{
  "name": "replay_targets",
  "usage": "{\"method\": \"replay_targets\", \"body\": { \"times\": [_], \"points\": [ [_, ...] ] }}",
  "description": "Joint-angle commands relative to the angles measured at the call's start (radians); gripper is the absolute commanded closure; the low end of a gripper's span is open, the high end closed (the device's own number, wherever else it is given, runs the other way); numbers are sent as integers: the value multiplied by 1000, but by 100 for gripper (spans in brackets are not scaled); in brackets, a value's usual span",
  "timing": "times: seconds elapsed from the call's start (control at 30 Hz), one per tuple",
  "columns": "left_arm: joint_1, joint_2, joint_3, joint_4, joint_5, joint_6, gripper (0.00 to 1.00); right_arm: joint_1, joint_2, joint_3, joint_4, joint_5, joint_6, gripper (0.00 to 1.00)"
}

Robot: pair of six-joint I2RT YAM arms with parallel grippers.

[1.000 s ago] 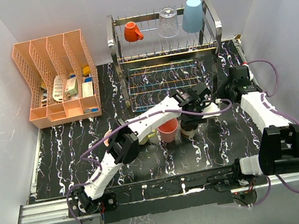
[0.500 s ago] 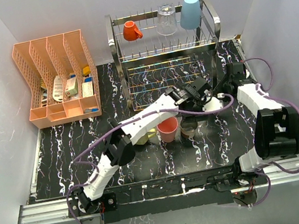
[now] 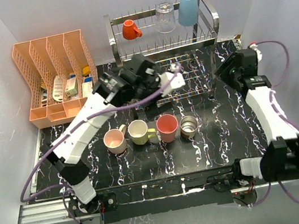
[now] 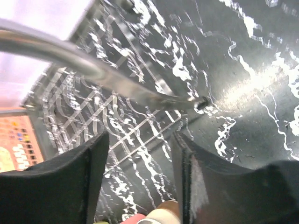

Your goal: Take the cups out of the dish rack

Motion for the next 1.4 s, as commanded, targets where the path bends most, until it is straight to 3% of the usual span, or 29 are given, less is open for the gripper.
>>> {"method": "replay_targets", "body": {
  "times": [0.0, 0.23, 0.5, 0.57, 0.8, 1.17, 1.37],
  "points": [
    [156, -125, -29, -89, 162, -80, 3, 11, -207, 199, -77, 123, -67, 38],
    [279, -331, -260, -37, 201, -102, 3, 14, -122, 575, -113, 32, -77, 26],
    [417, -371, -331, -14, 178, -124, 3, 162, 423, 1392, -337, 68, -234, 9],
    [428, -376, -331, -16, 181, -131, 3, 167, 546, 1533, -371, 43, -243, 3],
    [432, -410, -372, 2, 152, -141, 3, 221, 543, 1310, -127, 99, -347, 2],
    [431, -448, -432, 36, 158, -169, 3, 238, 600, 1287, 53, 114, -451, 2],
    [431, -461, -441, 31, 152, -163, 3, 260, 677, 1335, 64, 152, -517, 2]
  ]
}}
